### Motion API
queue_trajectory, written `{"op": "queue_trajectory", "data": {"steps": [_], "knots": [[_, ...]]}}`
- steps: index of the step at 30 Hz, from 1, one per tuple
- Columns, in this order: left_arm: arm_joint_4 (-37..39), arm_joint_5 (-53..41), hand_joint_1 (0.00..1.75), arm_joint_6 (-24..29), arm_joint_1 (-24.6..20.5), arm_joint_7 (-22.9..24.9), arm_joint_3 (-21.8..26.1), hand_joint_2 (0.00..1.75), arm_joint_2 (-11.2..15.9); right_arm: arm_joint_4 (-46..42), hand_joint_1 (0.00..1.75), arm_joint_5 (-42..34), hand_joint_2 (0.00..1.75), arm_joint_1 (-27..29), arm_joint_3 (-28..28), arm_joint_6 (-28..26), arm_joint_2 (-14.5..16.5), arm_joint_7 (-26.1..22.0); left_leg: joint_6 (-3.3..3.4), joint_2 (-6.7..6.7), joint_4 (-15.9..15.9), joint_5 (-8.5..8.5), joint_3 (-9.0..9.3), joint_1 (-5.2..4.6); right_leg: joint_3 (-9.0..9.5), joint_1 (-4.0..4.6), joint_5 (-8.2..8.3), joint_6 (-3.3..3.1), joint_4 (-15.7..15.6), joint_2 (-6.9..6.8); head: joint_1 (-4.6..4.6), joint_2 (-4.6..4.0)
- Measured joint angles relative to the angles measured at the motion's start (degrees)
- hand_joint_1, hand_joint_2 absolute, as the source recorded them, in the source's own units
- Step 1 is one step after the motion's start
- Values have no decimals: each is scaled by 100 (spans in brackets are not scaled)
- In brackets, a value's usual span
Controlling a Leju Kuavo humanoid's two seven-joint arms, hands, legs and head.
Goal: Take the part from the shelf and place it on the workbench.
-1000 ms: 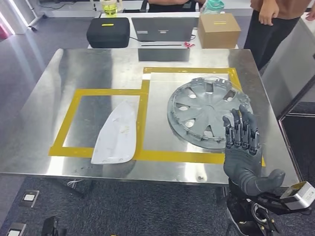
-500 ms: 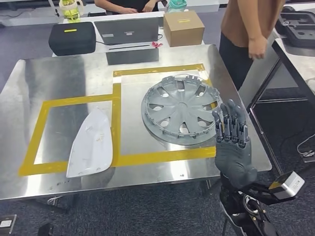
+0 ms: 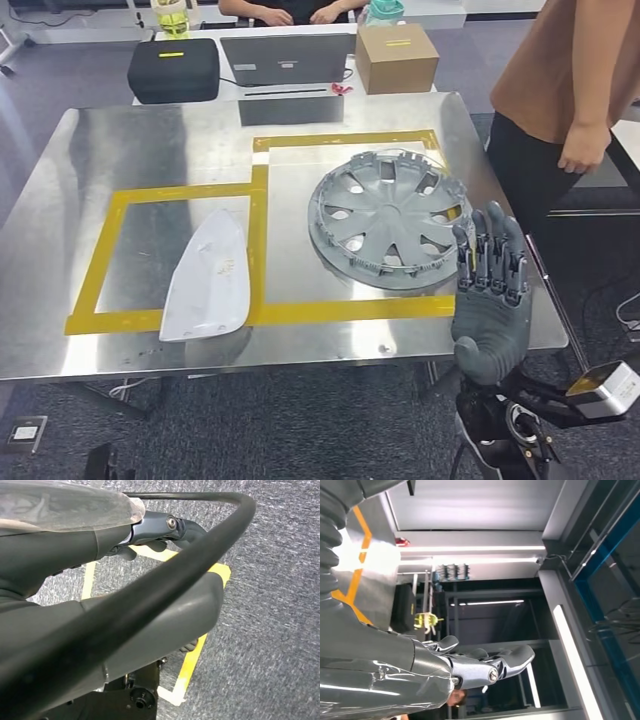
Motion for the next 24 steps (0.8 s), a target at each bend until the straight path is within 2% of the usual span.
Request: {"op": "queue_trajectory", "data": {"steps": [2, 3, 4, 6, 7, 8, 9, 10, 12, 13, 14, 16, 17, 18, 19, 20, 22, 23, 24], "knots": [[0, 3, 0, 0, 2, 3, 0, 0, 1, -4, 0, 6, 175, -6, 5, 1, 0, 2, -65, -9, 13, 27, -16, 2, -64, -16, 68, -55, -22, -3, -8, 0], [0, 4, 0, 0, 3, 5, 0, 0, 1, -3, 0, 9, 175, -12, 7, 2, 1, 3, -94, -22, 97, -63, -61, 4, -96, -33, 111, -95, -35, -9, -14, 0], [0, 5, 0, 0, 3, 6, 0, 0, 1, -3, 0, 12, 175, -19, 8, 5, 4, 5, -123, -36, 292, -252, -147, 7, -137, -52, 163, -139, -51, -17, -38, 0], [0, 8, 0, 0, 3, 7, 0, 0, -2, -3, 0, 13, 87, -33, 10, 19, 13, 11, -172, -53, 1030, -819, -432, 28, -237, -57, 264, -190, -54, -23, -106, 0], [0, 8, 0, 0, 1, 7, 0, 0, -3, -3, 0, 5, 44, -33, 12, 30, 16, 13, -195, -53, 1440, -1036, -563, 40, -294, -56, 314, -196, -48, -19, -145, 0], [0, 9, 0, 0, -1, 7, 0, 0, -5, -3, 0, -6, 0, -33, 14, 43, 17, 15, -214, -53, 1718, -1128, -623, 51, -351, -55, 361, -190, -39, -3, -171, 0], [0, 10, 0, 0, 0, 7, 0, 0, -8, -3, 0, -22, 0, -33, 15, 57, 17, 15, -226, -53, 1786, -1094, -573, 63, -413, -55, 400, -180, -26, 16, -192, 0], [0, 10, 0, 0, 0, 7, 0, 0, -10, -3, 0, -45, 0, -35, 16, 72, 17, 15, -231, -57, 1600, -961, -394, 76, -468, -56, 431, -165, -7, 41, -212, 0], [0, 11, 0, 0, -2, 7, 0, 0, -10, -3, 0, -98, 0, -45, 18, 95, 17, 15, -216, -149, 701, -682, 214, 102, -564, -60, 468, -129, 52, 86, -247, 0], [0, 11, 0, 0, -3, 7, 0, 0, -9, -3, 0, -124, 0, -57, 18, 103, 17, 15, -200, -217, 300, -601, 463, 103, -604, -57, 488, -102, 81, 110, -258, 0], [0, 11, 0, 0, -3, 8, 0, 0, -8, -3, 0, -142, 0, -71, 18, 115, 17, 16, -180, -278, 40, -571, 610, 99, -635, -57, 510, -70, 103, 133, -261, 0], [0, 10, 0, 0, -4, 10, 0, 0, -9, -4, 0, -157, 0, -92, 20, 132, 17, 17, -140, -288, -59, -554, 640, 76, -678, -58, 569, 7, 116, 191, -262, 0], [0, 10, 0, 0, -7, 11, 0, 0, -13, -4, 0, -158, 0, -95, 22, 138, 17, 17, -103, -242, -78, -532, 618, 87, -702, -63, 575, 40, 132, 216, -251, -1], [0, 11, 0, 0, -13, 12, 0, 0, -15, -4, 0, -158, 0, -95, 22, 138, 16, 17, -59, -191, -96, -503, 589, 94, -751, -62, 511, 68, 196, 211, -241, -1], [0, 11, 0, 0, -16, 13, 0, 0, -17, -3, 0, -159, 0, -95, 21, 138, 16, 18, -8, -138, -112, -462, 549, 103, -830, -65, 355, 90, 353, 182, -206, -1], [0, 11, 0, 0, -17, 14, 0, 0, -20, -3, 0, -159, 0, -96, 20, 138, 15, 19, 36, -82, -127, -417, 497, 108, -946, -71, 110, 107, 638, 134, -159, -1], [0, 12, 0, 0, -13, 16, 0, 0, -19, -3, 0, -161, 0, -96, 20, 138, 15, 21, 75, 11, -121, -338, 384, 79, -1190, -87, -417, 134, 1432, 56, -73, -1], [0, 13, 0, 0, -10, 16, 0, 0, -19, -3, 0, -162, 0, -94, 21, 139, 15, 21, 78, 61, -116, -299, 328, 64, -1252, -91, -557, 143, 1760, 42, -46, 0], [0, 13, 0, 0, -10, 16, 0, 0, -19, -3, 0, -164, 0, -93, 22, 140, 15, 22, 79, 111, -107, -264, 271, 53, -1223, -92, -565, 148, 1915, 36, -32, 0]]}}
